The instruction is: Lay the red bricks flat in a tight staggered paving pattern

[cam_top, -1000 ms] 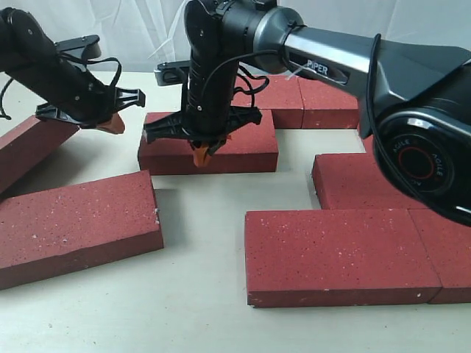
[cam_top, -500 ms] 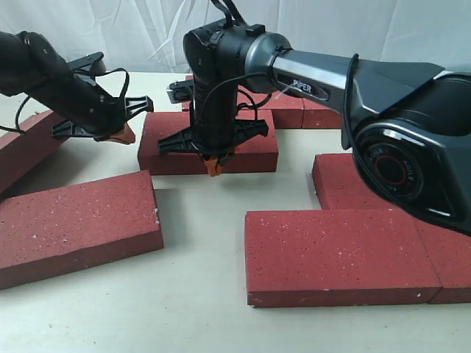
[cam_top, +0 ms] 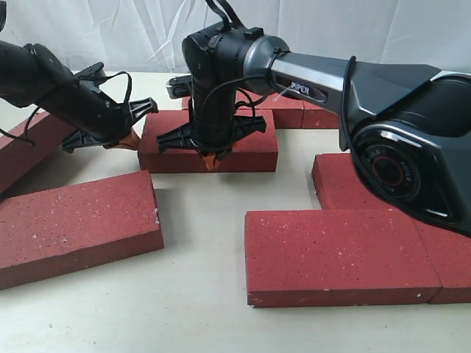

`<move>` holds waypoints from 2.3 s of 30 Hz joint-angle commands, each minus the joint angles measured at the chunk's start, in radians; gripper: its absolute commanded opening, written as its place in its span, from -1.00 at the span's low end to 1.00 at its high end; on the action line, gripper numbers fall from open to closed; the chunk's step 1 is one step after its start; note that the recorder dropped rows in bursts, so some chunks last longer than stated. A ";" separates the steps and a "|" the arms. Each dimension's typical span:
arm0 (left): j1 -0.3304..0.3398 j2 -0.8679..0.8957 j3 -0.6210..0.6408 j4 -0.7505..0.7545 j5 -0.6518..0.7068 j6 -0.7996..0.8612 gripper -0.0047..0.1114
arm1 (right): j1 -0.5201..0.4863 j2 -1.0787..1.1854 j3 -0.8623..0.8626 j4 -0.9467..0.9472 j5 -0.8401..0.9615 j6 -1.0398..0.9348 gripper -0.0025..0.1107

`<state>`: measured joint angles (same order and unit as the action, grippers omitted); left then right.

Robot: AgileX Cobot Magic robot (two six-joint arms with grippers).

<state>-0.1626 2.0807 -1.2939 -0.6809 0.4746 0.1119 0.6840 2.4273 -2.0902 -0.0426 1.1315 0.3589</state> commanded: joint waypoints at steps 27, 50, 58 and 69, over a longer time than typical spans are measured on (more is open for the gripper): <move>-0.060 0.013 -0.003 -0.138 -0.053 0.086 -0.92 | -0.015 -0.143 0.002 -0.113 0.040 0.009 -0.97; -0.181 0.101 -0.087 -0.247 -0.083 0.108 -0.92 | -0.015 -0.151 0.002 -0.142 0.052 0.009 -0.97; -0.190 0.112 -0.089 -0.269 -0.082 0.142 -0.92 | -0.015 -0.151 0.002 -0.152 0.059 0.009 -0.97; -0.055 0.068 -0.092 -0.149 0.106 0.160 -0.92 | -0.044 -0.169 0.002 -0.049 0.056 -0.004 -0.97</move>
<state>-0.2675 2.1788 -1.3757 -0.8895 0.5127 0.2672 0.6653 2.2844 -2.0866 -0.1386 1.1927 0.3682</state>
